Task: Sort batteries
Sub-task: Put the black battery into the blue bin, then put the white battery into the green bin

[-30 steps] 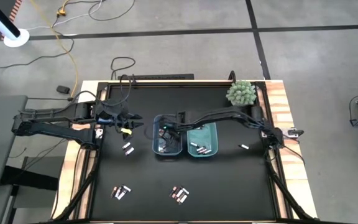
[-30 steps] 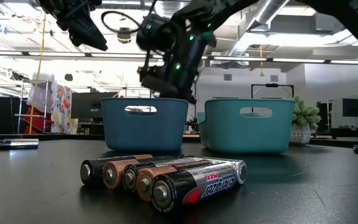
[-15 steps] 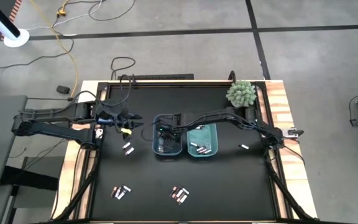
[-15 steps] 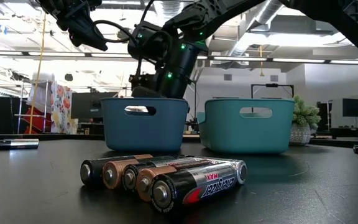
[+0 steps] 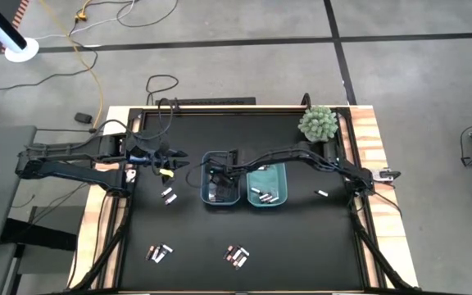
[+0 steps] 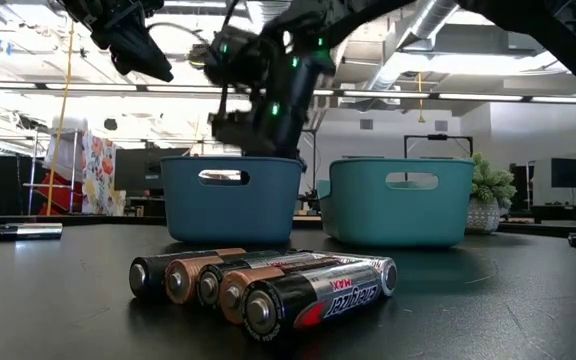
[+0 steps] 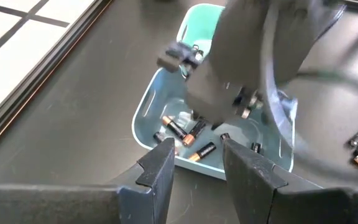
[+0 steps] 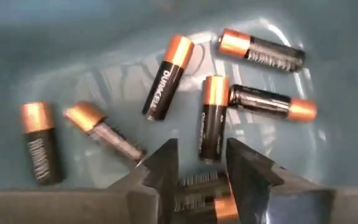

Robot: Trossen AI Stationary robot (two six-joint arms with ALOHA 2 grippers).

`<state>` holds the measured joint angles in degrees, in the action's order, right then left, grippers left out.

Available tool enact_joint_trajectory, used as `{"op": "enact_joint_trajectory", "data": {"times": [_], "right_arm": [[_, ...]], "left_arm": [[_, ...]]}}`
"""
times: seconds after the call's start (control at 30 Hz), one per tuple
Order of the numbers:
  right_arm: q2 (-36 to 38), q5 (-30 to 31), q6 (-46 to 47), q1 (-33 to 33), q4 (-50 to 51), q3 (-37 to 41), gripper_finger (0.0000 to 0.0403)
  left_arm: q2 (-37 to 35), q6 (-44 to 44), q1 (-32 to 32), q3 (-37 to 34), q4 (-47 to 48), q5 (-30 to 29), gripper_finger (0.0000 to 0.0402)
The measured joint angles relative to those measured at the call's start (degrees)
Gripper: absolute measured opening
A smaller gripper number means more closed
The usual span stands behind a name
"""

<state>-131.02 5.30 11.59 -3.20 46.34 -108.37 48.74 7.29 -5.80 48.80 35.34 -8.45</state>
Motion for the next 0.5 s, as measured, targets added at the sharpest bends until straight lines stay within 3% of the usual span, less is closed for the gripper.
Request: {"op": "enact_joint_trajectory", "data": {"times": [0.27, 0.5], "right_arm": [[5.0, 0.5, -1.0, -0.8, 4.5, -4.5, 0.0170], [15.0, 0.8, 0.4, -0.8, 12.2, -4.6, 0.0161]], "left_arm": [[0.0, 0.0, 0.0, 0.0, 0.2, 0.0, 0.0130], [0.0, 0.0, 0.0, 0.0, 0.5, 0.0, 0.0130]]}}
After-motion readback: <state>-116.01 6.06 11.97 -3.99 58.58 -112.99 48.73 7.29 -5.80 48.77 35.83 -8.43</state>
